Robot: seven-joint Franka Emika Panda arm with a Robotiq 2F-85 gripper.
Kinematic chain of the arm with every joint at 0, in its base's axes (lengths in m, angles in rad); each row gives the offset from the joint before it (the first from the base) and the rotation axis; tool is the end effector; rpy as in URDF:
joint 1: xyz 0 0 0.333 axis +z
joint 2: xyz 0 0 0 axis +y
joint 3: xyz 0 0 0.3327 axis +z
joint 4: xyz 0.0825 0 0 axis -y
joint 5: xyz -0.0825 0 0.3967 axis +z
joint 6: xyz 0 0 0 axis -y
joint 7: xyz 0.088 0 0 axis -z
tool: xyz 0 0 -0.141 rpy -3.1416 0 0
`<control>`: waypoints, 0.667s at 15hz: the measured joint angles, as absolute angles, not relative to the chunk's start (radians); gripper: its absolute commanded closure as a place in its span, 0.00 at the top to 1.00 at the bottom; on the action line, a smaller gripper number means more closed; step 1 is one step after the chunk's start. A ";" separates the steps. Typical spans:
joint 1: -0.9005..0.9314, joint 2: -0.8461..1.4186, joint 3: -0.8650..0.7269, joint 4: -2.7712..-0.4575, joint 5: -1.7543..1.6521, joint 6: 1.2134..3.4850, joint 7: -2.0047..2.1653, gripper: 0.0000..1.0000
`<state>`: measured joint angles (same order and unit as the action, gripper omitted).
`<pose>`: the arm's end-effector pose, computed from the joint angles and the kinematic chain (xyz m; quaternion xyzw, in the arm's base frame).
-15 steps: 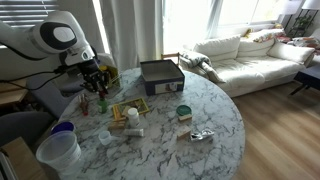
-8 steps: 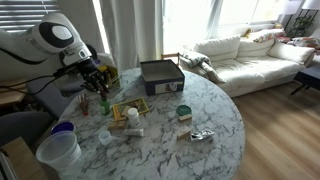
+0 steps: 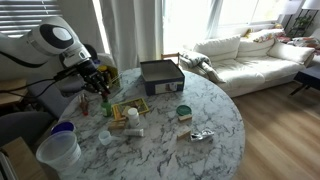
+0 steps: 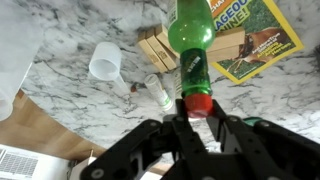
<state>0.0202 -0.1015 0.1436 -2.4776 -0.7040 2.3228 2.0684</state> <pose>0.4687 0.0486 0.3050 0.7400 -0.6230 0.2145 0.1353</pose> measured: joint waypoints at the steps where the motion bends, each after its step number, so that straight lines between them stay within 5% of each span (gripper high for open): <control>1: 0.020 -0.101 0.144 -2.478 -0.708 2.323 2.068 0.06; 10: 0.025 -0.099 0.143 -2.478 -0.718 2.322 2.035 0.06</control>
<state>0.0246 -0.0990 0.1433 -2.4775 -0.7179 2.3217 2.0350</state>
